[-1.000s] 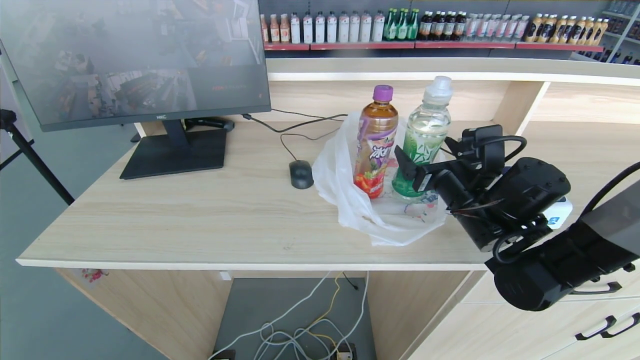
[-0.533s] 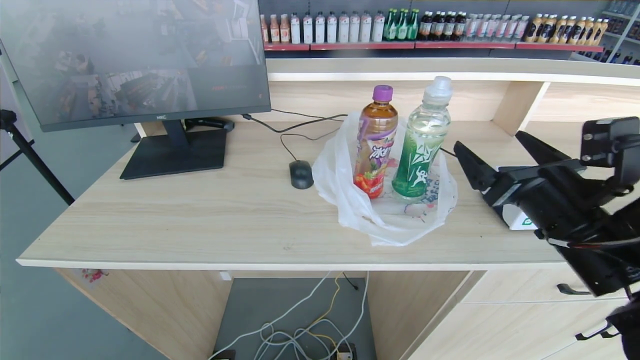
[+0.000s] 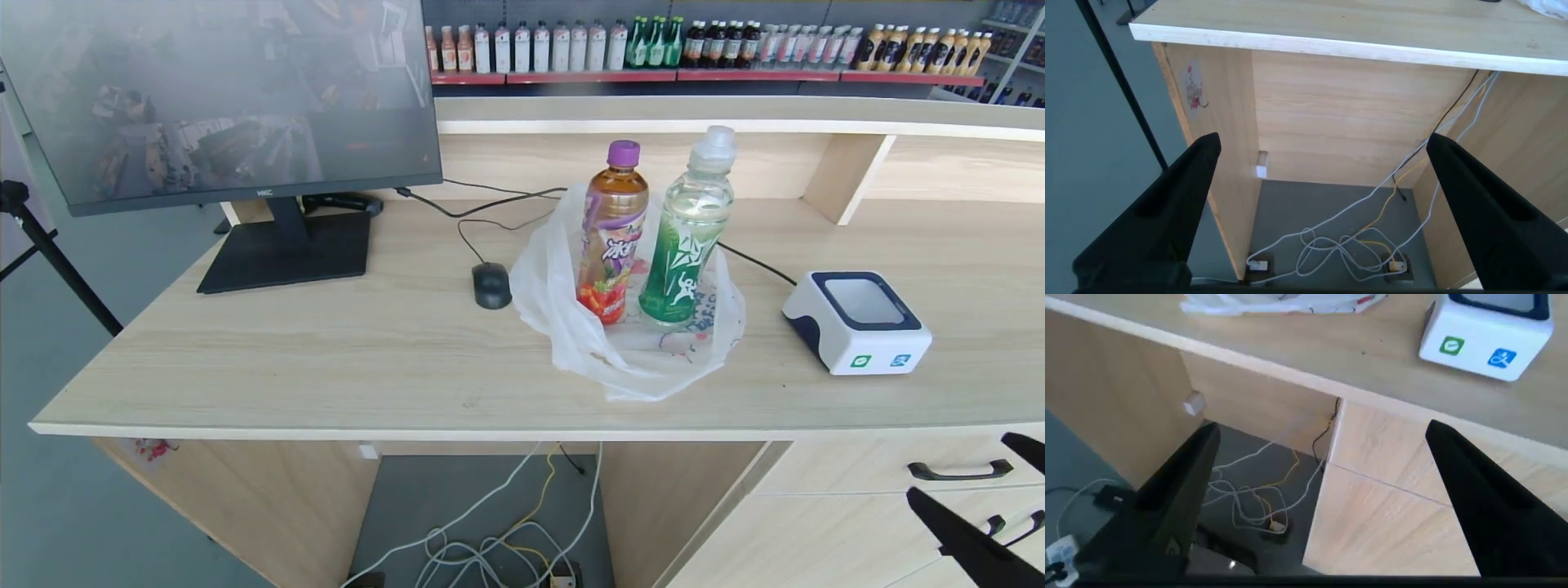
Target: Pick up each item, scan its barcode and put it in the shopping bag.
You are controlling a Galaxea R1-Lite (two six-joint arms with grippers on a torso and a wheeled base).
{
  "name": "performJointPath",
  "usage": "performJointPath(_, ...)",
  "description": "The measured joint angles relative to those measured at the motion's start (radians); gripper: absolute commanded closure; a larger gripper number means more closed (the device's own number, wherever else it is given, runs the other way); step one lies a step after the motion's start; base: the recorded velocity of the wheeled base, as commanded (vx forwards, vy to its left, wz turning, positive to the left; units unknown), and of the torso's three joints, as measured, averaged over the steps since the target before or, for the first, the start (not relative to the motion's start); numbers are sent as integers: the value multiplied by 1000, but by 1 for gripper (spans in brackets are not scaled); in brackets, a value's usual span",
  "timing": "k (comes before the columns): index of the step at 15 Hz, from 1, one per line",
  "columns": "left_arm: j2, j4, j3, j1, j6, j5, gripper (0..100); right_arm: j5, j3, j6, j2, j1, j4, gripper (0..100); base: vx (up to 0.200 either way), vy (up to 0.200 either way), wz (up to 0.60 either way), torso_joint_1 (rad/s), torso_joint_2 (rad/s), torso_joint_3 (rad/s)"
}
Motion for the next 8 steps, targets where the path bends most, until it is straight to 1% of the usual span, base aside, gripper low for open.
performJointPath(2, 0, 0, 0, 0, -1, 0, 0, 46, 2, -8, -248, 8, 392, 0, 0, 0, 0, 0, 0, 0)
performJointPath(3, 0, 0, 0, 0, -1, 0, 0, 65, 1, -10, -370, 10, 550, 0, 0, 0, 0, 0, 0, 0)
performJointPath(5, 0, 0, 0, 0, -2, 0, 0, 96, -3, -14, -537, 13, 713, 0, 0, 0, 0, 0, 0, 0)
performJointPath(6, 0, 0, 0, 0, -2, 0, 0, 106, -6, -11, -583, 14, 756, 0, 0, 0, 0, 0, 0, 0)
performJointPath(8, 0, 0, 0, 0, -1, 0, 0, 109, 0, 16, -624, -27, 762, 0, 0, 0, 0, 0, 0, 0)
